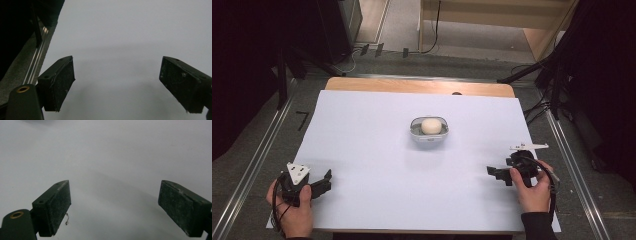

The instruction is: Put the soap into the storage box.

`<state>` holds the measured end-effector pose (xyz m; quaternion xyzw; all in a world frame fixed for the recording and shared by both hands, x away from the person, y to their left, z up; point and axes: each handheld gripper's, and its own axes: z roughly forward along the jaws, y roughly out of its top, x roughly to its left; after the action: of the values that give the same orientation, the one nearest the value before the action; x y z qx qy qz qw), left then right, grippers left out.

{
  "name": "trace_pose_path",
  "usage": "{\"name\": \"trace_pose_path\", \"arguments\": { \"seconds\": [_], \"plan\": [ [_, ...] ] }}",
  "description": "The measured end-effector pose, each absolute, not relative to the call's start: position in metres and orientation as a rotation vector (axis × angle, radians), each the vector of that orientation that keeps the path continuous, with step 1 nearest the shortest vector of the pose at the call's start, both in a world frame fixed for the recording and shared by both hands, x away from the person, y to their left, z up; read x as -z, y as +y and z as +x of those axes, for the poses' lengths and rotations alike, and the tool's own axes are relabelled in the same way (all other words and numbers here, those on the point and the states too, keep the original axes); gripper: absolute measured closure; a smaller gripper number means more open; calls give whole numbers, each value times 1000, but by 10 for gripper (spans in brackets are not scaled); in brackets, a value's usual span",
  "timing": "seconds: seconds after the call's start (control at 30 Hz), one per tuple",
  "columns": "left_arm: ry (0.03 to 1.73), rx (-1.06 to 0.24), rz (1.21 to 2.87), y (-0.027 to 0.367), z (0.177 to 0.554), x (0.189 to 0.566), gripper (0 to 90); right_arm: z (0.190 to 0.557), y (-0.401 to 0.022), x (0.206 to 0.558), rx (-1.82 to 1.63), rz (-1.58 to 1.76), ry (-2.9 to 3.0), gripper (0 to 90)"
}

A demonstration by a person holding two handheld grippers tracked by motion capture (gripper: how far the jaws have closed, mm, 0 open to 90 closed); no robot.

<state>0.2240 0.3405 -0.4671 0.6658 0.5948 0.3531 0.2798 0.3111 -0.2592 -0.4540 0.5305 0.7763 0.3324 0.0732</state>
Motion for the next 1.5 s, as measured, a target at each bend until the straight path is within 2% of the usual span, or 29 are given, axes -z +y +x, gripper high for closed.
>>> {"name": "trace_pose_path", "arguments": {
  "seconds": [0.87, 1.5],
  "plan": [
    [1589, -952, 1792, 339, 224, 468, 138, 269, -307, 456, -1060, 1656, 2225, 128],
    [1587, -975, 1797, 338, 223, 467, 138, 245, -352, 475, -1164, 1614, 2122, 133]
  ]
}}
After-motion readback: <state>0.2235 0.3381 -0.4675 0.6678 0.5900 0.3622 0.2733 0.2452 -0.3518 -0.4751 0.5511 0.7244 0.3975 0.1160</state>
